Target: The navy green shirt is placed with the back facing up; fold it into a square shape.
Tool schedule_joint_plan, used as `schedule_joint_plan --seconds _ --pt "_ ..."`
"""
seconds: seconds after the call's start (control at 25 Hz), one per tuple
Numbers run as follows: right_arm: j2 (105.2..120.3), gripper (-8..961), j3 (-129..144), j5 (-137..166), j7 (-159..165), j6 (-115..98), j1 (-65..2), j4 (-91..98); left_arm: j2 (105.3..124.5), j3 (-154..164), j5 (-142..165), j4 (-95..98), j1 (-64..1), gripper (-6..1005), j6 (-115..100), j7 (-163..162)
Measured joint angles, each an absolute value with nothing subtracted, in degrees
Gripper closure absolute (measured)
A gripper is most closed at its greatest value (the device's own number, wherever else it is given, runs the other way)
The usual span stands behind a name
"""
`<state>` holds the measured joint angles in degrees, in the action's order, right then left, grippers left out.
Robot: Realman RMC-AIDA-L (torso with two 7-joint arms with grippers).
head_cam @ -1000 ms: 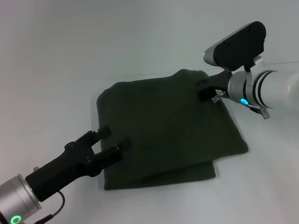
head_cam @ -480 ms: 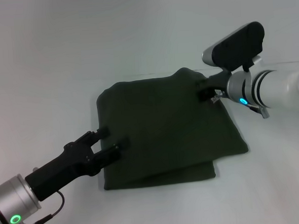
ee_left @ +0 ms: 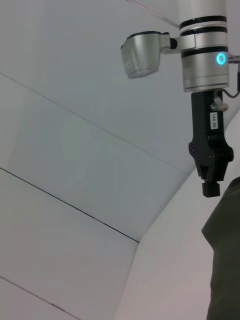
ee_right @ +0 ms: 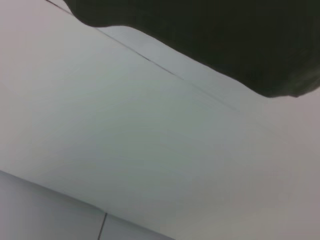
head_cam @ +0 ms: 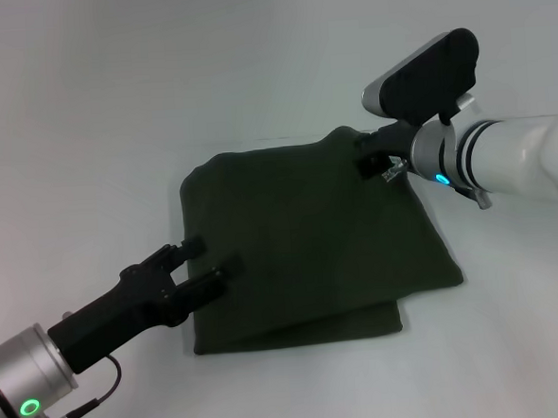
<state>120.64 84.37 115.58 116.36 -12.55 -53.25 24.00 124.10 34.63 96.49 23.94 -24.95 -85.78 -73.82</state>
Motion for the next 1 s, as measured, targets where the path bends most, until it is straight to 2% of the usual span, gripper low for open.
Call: schedule_joint_plan --seconds 0.56,1.0 --pt "120.83 945 88.3 115.6 115.4 -12.1 -53.2 20.6 124.10 34.6 96.4 23.6 -25.1 124 -85.7 -73.8" --pt "120.41 943 87.9 112.5 115.5 -14.4 -53.2 20.4 124.20 34.6 96.4 23.5 -24.8 125 -85.8 -73.9"
